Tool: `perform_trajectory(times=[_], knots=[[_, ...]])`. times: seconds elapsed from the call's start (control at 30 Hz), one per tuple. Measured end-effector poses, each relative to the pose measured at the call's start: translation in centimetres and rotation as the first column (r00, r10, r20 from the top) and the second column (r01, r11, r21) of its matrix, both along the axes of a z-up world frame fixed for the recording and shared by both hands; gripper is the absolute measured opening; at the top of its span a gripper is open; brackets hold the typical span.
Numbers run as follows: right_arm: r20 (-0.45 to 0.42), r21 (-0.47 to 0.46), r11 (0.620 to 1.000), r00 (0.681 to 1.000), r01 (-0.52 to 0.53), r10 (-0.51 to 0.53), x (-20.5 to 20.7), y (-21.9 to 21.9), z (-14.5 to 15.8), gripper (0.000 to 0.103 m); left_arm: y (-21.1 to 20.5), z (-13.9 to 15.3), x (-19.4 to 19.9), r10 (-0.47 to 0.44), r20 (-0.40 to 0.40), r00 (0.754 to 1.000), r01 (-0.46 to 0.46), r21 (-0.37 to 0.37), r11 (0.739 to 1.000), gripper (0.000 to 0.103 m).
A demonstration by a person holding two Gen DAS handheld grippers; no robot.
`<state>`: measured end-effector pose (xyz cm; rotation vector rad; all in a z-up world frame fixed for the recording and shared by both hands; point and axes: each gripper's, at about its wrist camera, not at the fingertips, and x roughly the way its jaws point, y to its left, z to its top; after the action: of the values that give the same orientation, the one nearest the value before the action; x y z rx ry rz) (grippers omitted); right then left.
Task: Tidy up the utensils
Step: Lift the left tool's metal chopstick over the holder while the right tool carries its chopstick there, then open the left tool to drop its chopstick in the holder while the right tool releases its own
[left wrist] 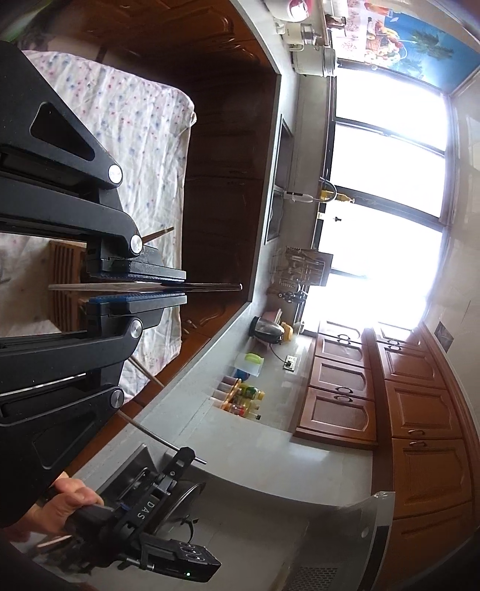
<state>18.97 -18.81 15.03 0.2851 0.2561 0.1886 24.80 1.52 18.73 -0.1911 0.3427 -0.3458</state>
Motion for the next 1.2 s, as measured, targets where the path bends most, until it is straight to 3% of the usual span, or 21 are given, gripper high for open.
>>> perform_trajectory(times=[0.2,0.4,0.83,1.0,1.2], knots=[[0.043,0.007,1.0,0.999,0.021,-0.021,2.7,0.5,0.3,0.004,-0.2,0.0,2.4,0.034,0.031,0.999,-0.034,-0.003,0.999,0.004],[0.051,-0.01,0.999,0.998,0.041,-0.04,4.7,1.3,-1.8,0.004,-0.2,-2.6,4.1,0.076,0.044,0.996,-0.075,-0.024,0.997,0.004],[0.014,-0.013,0.997,0.997,0.075,-0.075,4.9,2.1,-8.0,0.005,-0.8,-10.3,6.2,0.09,-0.104,0.99,-0.093,-0.02,0.995,0.004],[-0.065,-0.006,0.998,0.996,0.061,-0.061,5.7,1.9,-9.7,0.005,-1.2,-11.5,7.1,0.071,-0.154,0.986,-0.075,-0.025,0.997,0.005],[-0.092,-0.017,0.999,0.994,0.049,-0.05,6.0,1.8,-9.4,0.005,-1.3,-11.5,7.6,0.068,-0.173,0.983,-0.073,-0.024,0.997,0.005]])
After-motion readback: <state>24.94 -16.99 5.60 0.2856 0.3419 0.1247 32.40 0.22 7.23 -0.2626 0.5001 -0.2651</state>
